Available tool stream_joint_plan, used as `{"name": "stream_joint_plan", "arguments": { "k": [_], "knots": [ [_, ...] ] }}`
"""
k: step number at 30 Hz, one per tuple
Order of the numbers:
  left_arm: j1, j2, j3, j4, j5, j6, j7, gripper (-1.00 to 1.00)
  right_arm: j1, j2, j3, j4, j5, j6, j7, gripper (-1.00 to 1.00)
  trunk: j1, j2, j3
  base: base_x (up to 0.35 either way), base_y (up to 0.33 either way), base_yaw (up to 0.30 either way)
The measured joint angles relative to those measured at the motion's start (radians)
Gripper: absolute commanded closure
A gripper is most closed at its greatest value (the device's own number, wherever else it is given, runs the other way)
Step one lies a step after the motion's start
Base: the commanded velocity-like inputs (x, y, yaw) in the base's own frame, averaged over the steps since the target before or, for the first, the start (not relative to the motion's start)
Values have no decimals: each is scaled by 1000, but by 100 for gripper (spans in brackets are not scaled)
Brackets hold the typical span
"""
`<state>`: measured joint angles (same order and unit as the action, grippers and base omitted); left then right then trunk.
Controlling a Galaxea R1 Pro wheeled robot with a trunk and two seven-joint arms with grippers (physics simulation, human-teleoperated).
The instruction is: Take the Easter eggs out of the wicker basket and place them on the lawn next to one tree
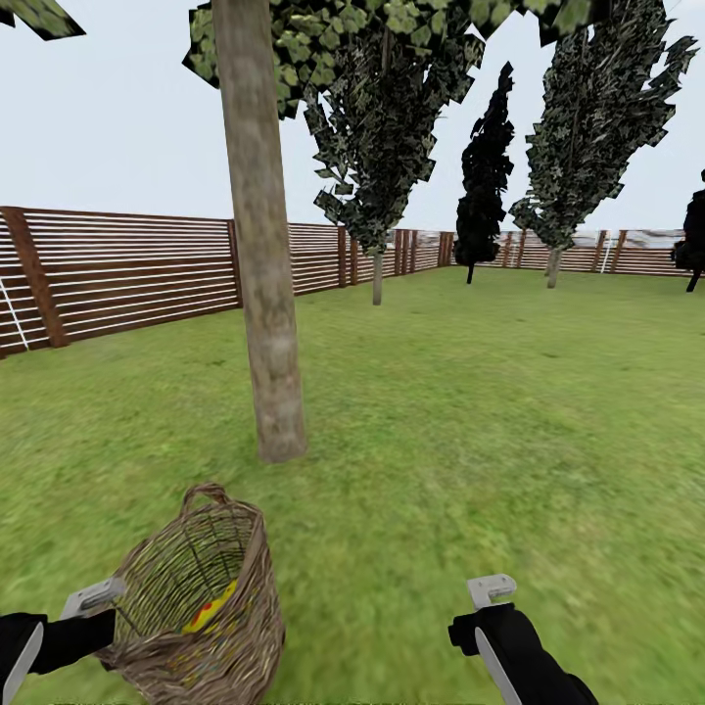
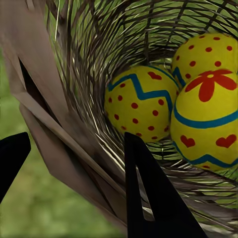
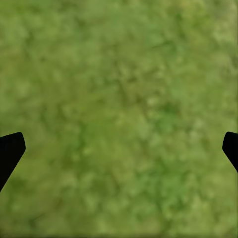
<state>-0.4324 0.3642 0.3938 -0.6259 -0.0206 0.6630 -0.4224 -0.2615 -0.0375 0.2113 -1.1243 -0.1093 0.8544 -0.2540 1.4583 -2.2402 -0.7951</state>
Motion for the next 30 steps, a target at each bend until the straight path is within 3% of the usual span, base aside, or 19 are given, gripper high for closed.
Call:
{"name": "stream_joint_plan", "arguments": {
  "k": [30],
  "knots": [
    [0, -12, -2, 0, 1, 0, 1, 100, 0, -3, -2, -1, 0, 0, 1, -100, 115, -210, -94, 0, 0, 0]
  ]
}}
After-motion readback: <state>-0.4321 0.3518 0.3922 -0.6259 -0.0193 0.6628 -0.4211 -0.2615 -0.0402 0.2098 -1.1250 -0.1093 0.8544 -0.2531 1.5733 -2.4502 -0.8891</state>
